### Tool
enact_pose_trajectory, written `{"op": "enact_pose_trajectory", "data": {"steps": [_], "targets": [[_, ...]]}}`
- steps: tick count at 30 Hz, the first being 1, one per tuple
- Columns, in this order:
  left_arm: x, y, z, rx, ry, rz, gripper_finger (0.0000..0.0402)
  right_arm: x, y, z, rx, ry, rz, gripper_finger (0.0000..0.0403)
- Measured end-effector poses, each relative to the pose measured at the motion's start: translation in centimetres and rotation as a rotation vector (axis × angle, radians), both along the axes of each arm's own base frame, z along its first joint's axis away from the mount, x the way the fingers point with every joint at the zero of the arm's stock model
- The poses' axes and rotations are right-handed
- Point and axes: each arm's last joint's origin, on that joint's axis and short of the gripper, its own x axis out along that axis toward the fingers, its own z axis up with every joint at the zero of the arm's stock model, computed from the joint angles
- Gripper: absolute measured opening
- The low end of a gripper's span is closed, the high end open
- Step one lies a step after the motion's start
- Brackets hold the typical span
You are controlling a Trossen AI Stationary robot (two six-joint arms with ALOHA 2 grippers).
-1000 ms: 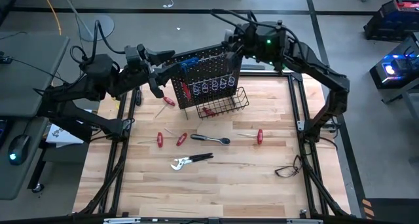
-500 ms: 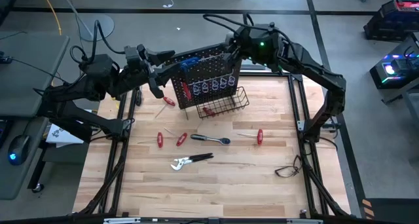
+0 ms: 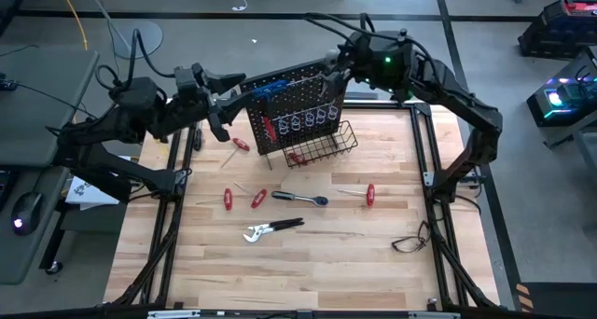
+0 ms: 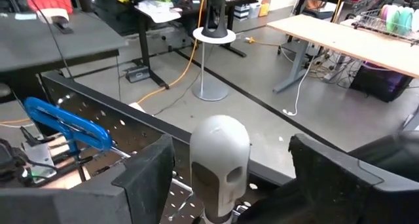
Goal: Hang tools onto peg board
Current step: Put the gray ratchet wrench into the wire basket on the peg board
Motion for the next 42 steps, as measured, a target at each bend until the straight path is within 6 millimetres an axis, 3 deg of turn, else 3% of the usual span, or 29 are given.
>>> {"op": "enact_pose_trajectory", "data": {"steps": [24, 29, 32, 35, 42], "targets": [[-1.1, 0.0, -1.0, -0.002, 0.132, -0.005, 0.0241, -2.0, 1.9, 3.1, -0.092, -0.164, 0.057, 0.0291], [-1.0, -0.4, -2.4, -0.073, 0.246, -0.148, 0.0241, -3.1, 2.8, 4.4, -0.152, -0.208, 0.084, 0.0291], [-0.4, -0.6, -4.2, -0.153, 0.399, -0.217, 0.0241, -4.0, 3.5, 5.2, -0.192, -0.232, 0.104, 0.0291], [0.7, -1.0, -7.3, -0.237, 0.596, -0.258, 0.0241, -4.9, 4.3, 5.8, -0.206, -0.250, 0.128, 0.0291], [5.0, -3.5, -18.4, -0.300, 0.907, -0.461, 0.0241, -6.6, 6.0, 6.6, -0.195, -0.297, 0.180, 0.0291]]}}
